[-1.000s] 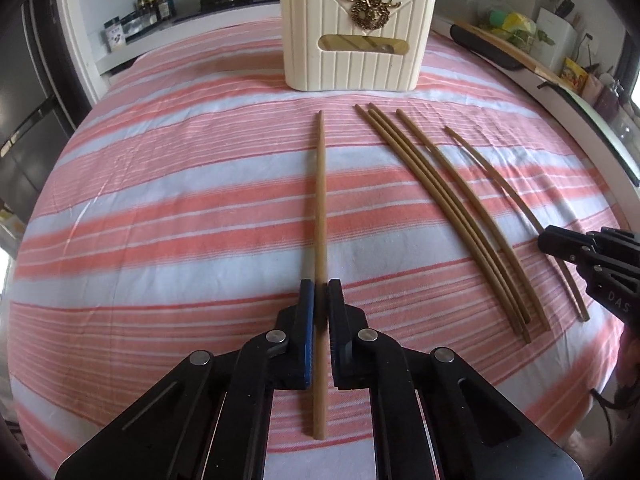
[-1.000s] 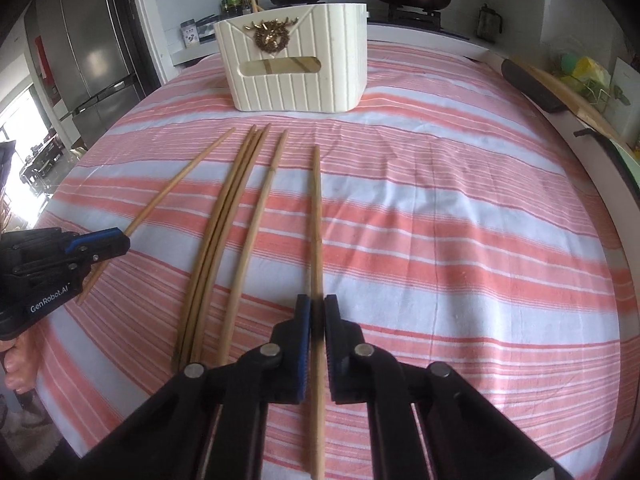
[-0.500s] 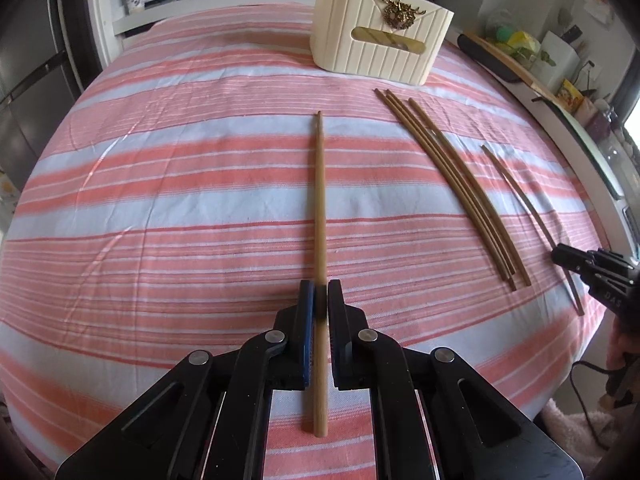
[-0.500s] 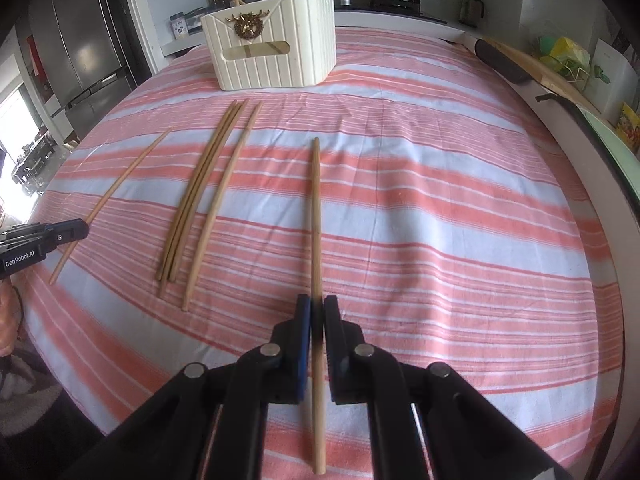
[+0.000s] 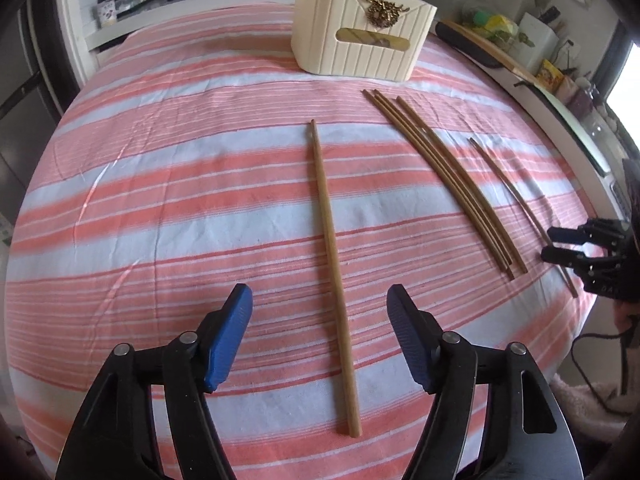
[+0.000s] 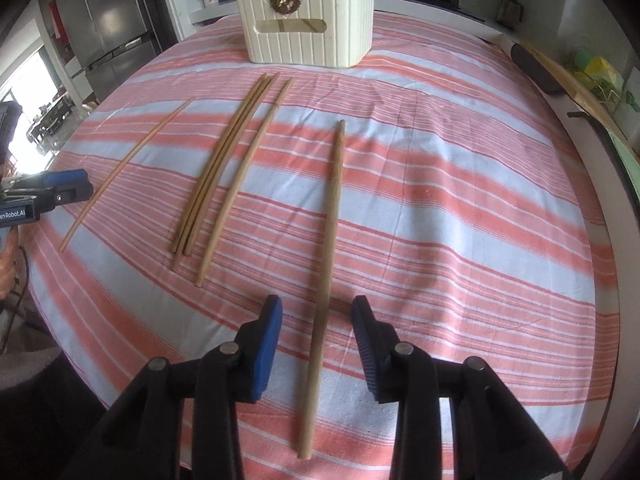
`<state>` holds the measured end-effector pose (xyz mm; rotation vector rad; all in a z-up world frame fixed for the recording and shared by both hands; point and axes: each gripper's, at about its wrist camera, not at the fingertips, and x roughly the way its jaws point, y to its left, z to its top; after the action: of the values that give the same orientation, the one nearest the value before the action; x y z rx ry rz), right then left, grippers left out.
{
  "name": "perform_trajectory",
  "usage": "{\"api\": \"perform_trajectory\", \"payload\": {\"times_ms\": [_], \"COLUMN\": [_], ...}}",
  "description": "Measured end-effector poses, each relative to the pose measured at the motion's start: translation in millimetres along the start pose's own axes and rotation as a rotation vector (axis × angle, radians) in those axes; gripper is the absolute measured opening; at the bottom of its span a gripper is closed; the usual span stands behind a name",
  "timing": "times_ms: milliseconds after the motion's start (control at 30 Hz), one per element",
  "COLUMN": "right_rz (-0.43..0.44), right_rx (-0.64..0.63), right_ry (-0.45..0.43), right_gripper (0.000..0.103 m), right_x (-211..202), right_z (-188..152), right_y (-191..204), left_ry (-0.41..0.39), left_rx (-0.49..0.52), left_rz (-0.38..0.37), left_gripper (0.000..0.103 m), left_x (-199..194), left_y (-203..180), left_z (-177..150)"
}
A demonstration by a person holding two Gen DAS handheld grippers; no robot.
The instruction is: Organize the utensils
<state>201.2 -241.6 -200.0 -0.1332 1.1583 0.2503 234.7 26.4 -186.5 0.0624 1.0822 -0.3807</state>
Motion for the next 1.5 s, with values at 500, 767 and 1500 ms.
{"api": "perform_trajectory", "payload": {"times_ms": [500,767,1500], "right_rz": [0.034,0.011,0.047], "right_rx": [-0.021,-0.014,0.020], "right_ry": [0.085,0.075,-0.434], "right_gripper": [0.037,0.037,0.006], "right_x": [28,53,-100], "right_z": [62,110,94], "right_y": [-13,-12,4], "left_ry": [0.100,0.153,-0.425], "left_rx": [0.113,0.126,0.060], "left_rz": [0.062,0.091,-0.044], "left_gripper": [0.057,0.039,0.004], "left_x": [42,66,-122], "left_y": [10,1,1], "left_z": [65,99,81]}}
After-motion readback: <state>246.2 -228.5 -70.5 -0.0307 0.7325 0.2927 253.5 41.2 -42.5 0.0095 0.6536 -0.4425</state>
